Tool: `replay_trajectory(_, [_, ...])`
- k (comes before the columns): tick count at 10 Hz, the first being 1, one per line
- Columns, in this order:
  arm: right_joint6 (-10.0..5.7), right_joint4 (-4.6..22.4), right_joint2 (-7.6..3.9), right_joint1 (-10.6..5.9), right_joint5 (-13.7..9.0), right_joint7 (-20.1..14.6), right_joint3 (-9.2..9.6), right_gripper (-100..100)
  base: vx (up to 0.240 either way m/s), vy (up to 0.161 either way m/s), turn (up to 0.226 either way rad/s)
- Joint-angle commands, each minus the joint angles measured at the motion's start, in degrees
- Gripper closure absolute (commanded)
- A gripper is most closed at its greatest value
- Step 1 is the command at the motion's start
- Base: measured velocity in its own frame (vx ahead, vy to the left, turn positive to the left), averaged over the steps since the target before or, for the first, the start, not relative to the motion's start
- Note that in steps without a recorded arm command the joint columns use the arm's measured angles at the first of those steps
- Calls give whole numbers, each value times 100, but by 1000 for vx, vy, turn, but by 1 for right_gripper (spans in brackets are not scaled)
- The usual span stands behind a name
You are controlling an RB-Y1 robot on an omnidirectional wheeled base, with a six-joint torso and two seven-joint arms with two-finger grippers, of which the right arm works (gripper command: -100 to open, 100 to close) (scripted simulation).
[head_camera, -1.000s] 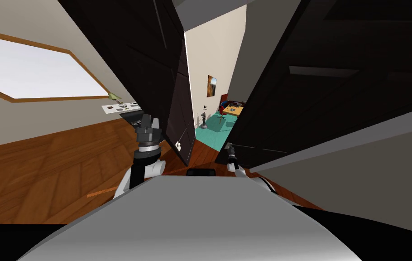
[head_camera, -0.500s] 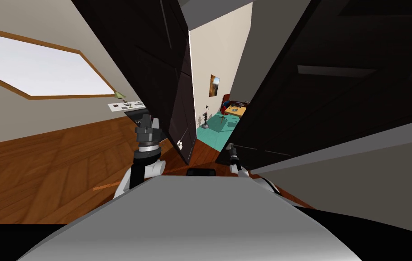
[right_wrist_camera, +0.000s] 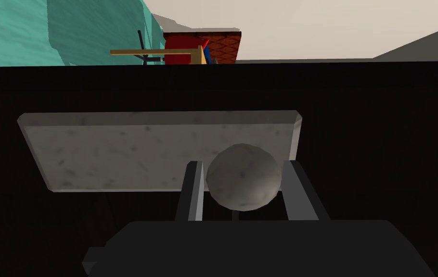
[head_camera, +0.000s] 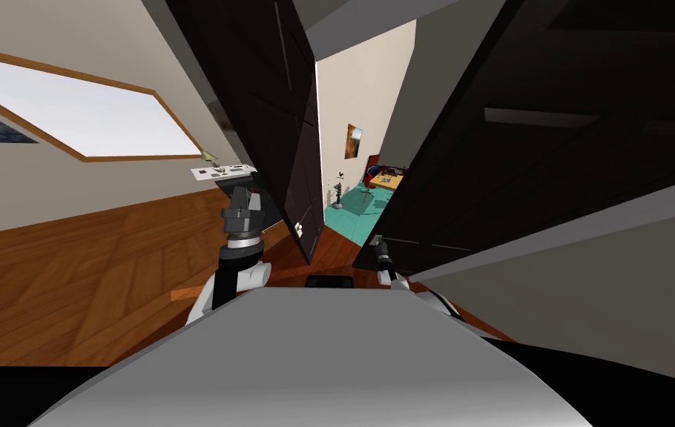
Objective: Pull the door open
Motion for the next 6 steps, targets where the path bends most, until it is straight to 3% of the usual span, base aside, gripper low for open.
replay_trajectory(1, [-18, -112, -76, 54, 74, -126, 121, 100, -135, -46, 118])
replay_trajectory(4, [-104, -146, -182, 111, 193, -342, 314, 100, -246, -74, 133])
replay_trajectory(6, [-131, -97, -183, 80, 185, -339, 299, 100, -124, -28, 14])
